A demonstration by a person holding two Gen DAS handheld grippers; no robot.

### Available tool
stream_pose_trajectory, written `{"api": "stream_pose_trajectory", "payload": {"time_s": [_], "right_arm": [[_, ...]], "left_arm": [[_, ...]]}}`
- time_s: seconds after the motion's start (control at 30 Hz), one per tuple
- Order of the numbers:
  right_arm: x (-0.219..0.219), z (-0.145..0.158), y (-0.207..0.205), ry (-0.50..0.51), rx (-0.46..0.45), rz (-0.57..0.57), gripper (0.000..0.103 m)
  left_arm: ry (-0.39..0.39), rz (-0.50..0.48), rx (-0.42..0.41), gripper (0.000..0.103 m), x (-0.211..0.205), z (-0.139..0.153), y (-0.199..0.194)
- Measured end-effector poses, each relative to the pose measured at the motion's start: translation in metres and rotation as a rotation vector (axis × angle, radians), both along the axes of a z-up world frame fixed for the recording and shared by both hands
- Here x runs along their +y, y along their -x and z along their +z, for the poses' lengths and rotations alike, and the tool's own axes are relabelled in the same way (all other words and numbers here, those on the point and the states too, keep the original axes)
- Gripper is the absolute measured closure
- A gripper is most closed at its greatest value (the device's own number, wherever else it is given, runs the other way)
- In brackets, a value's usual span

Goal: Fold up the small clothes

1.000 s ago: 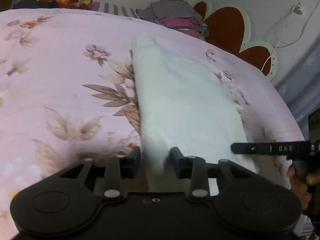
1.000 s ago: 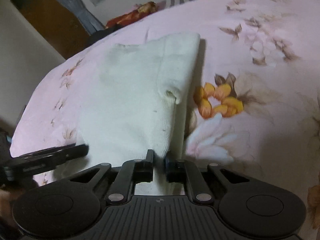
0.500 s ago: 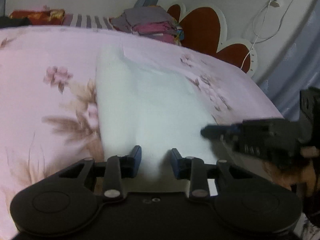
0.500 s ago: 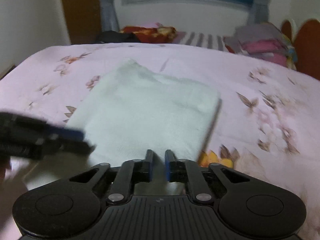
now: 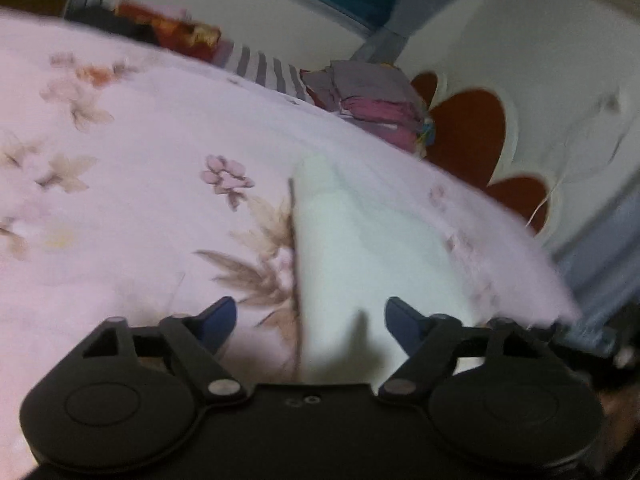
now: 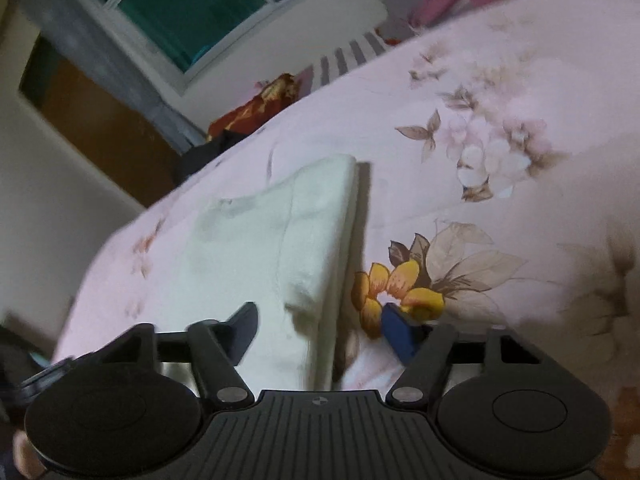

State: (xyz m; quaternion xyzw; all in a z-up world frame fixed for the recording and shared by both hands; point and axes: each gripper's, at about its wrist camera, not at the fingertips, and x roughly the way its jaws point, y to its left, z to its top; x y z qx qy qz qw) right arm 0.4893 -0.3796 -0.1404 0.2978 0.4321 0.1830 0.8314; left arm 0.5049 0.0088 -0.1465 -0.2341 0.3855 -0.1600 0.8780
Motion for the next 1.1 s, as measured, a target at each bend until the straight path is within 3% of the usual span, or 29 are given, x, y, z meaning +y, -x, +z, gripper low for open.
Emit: {"api": "stream_pose_trajectory", "payload": {"time_s": [0.13,0.23,0.3,0.4,0.53,0.57,0.67,0.77,0.87,1.0,1.1], "right_arm": [[-0.014,-0.019,-0.027,-0.191,0.119,-0.019,0.045],[-0.013,-0.027,-0.042,-0.175,0.155,0.007,0.045],[-0.009,-0.027,-0.048,-0.176,0.173,0.004,0.045],[0.004,-0.025,-0.054,-0.191,0.219,0.006,0.049],[0.032,-0.009,-0.059,-0.004,0.154,0.081,0.067],[0.038,-0.003,-0.06,0.04,0.13,0.101,0.073],[0.042,0.02,-0.049,0.111,0.053,0.117,0.074],[0.049,0.005,-0.046,0.156,0.095,0.094,0.073],[0.051,0.014,-0.045,0.142,0.109,0.047,0.075],[0.07,0.054,-0.026,0.153,0.0,0.058,0.075],[0.111,0.076,-0.017,0.188,-0.059,0.084,0.075]], "left_arm": [[0.169,-0.001,0.12,0.033,0.007,-0.021,-0.028],[0.231,0.011,0.196,0.033,0.006,-0.037,-0.039],[0.235,0.008,0.204,0.033,0.004,-0.037,-0.043],[0.195,-0.006,0.221,0.037,-0.004,-0.035,-0.048],[0.079,-0.042,0.211,0.069,-0.029,-0.028,-0.054],[0.038,-0.045,0.194,0.071,-0.036,-0.021,-0.053],[-0.109,-0.109,0.076,0.073,-0.057,0.005,-0.038],[-0.199,-0.12,0.098,0.07,-0.069,-0.011,-0.04],[-0.157,-0.133,0.072,0.074,-0.059,-0.001,-0.037],[-0.137,-0.169,-0.004,0.075,-0.03,0.026,-0.019],[-0.132,-0.15,-0.029,0.075,0.008,0.041,-0.009]]}}
